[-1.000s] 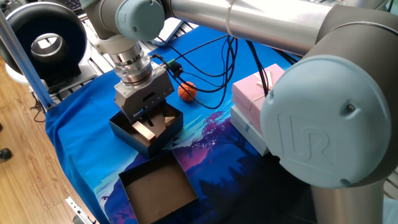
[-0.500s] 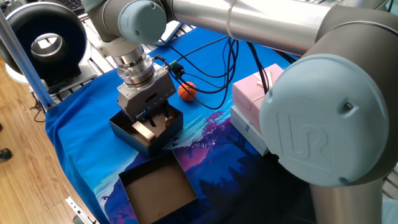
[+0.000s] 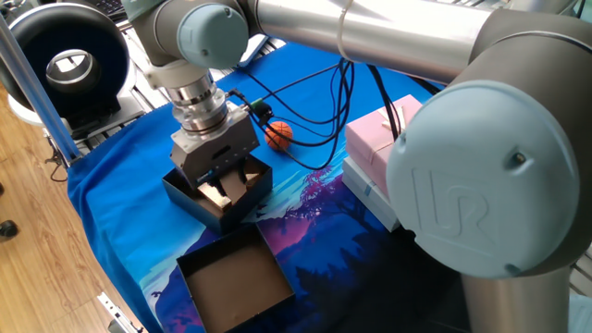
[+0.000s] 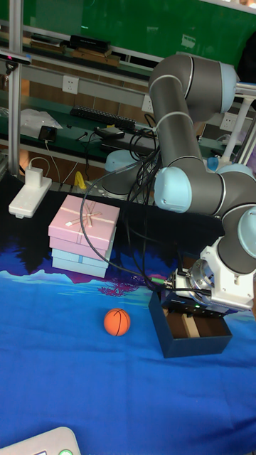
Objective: Take everything out of the gift box
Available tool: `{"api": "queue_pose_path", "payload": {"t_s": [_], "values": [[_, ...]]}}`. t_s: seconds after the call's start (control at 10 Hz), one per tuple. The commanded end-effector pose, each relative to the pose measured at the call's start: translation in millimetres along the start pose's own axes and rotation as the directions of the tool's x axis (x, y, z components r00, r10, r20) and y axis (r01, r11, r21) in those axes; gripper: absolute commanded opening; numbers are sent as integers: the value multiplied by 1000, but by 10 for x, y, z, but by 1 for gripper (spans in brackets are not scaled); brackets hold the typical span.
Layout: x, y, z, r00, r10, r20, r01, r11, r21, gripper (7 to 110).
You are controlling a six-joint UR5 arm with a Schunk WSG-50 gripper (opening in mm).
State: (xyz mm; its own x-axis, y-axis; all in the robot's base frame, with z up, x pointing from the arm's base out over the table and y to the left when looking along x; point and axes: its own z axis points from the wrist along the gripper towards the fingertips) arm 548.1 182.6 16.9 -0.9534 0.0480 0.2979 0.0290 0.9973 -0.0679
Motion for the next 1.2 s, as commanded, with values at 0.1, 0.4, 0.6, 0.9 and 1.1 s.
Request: {"api": "queue_pose_path", "payload": {"t_s": [0.1,0.4,0.6,0.9,1.1], "values": [[-3,33,-17,1000,5,-1,-5,1000,-12,44],[-112,-111,-72,999,-24,22,23,999,22,44],[-177,-173,-87,998,-29,47,27,999,46,44],[-274,-216,10,997,-39,66,36,998,48,44],[-311,-169,29,996,-48,78,46,998,31,44]]}}
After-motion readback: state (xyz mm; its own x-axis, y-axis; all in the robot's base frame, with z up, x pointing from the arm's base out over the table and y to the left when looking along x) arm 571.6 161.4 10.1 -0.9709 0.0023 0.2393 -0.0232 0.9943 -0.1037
